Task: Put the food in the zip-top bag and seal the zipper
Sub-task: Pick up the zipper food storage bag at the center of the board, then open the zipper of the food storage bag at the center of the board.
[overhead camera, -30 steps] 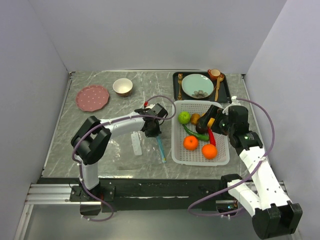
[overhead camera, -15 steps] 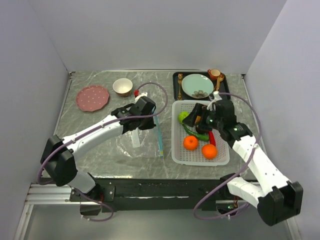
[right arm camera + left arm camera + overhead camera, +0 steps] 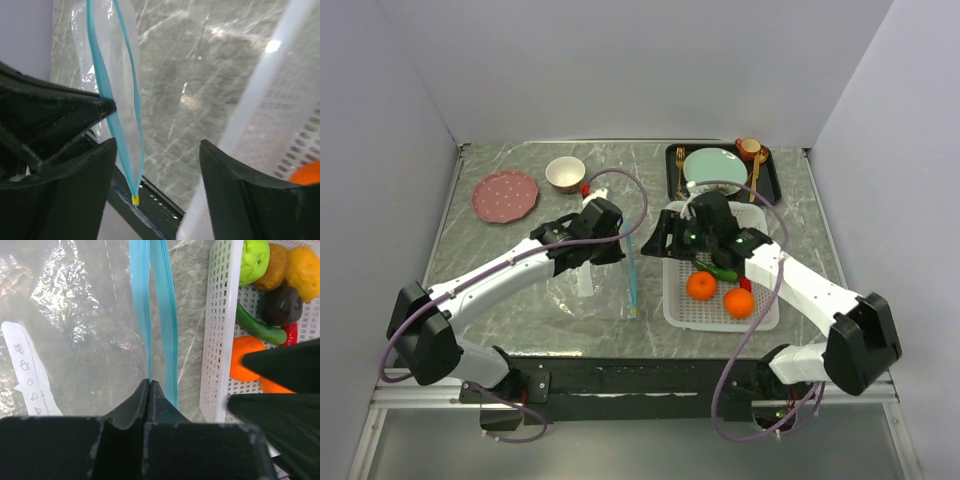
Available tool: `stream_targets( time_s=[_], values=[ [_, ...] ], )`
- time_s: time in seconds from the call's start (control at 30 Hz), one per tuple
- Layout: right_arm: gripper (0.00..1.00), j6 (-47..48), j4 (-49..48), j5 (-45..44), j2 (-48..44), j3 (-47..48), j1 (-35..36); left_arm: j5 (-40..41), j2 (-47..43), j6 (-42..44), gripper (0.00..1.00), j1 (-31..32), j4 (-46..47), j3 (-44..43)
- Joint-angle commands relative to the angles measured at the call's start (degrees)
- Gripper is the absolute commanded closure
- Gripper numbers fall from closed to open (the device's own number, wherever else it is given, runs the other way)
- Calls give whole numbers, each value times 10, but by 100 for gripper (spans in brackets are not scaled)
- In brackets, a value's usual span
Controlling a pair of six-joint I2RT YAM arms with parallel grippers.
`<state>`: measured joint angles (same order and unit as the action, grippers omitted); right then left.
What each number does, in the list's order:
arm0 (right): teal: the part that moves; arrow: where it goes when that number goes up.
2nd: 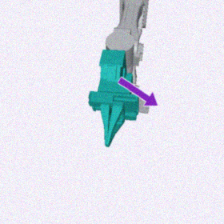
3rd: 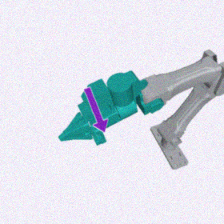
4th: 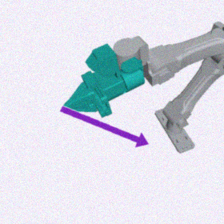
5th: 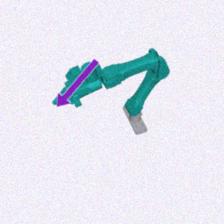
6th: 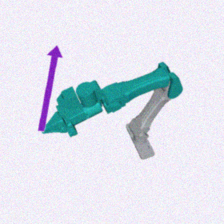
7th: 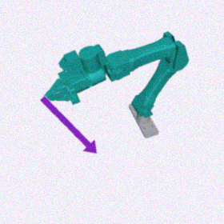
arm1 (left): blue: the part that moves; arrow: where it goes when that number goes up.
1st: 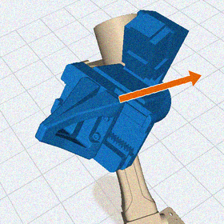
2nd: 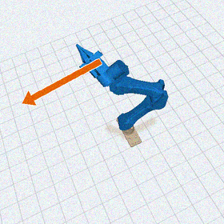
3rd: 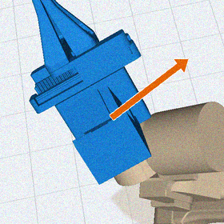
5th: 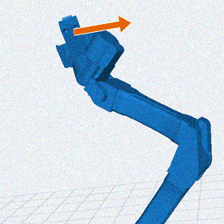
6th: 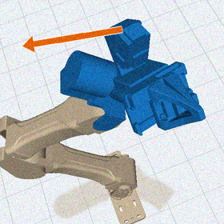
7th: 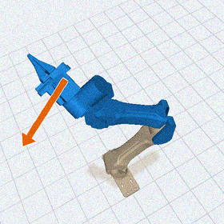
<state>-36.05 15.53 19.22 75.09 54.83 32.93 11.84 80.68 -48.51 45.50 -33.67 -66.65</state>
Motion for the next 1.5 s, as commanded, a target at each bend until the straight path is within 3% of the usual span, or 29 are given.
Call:
stream_targets(
  time_s=[0.0, 0.4, 0.5, 0.67, 0.73, 0.8, 1.2, 1.47],
  values=[
    [28, -11, -28, 0, 36, 53, 26, -10, -24, 13, 99, 2, 11, -10],
    [34, -17, -48, 8, 115, 77, 42, -16, -28, 18, 99, 2, 12, -19],
    [53, -17, -53, 13, 129, 82, 43, -29, -35, 16, 99, 1, 24, -12],
    [70, -18, -62, 7, 137, 82, 43, -16, -39, 16, 99, 2, 9, -17],
    [88, -21, -62, 1, 140, 82, 43, -10, -44, 17, 99, 1, 3, -19],
    [94, -19, -60, -1, 148, 87, 43, 3, -47, 16, 99, 1, -3, -23],
    [100, -23, -62, -48, 195, 129, 43, 93, -69, 5, 99, -22, -75, -44],
    [100, -39, -70, -71, 240, 150, 43, 95, -100, 2, 99, -62, -105, -33]
  ],
)
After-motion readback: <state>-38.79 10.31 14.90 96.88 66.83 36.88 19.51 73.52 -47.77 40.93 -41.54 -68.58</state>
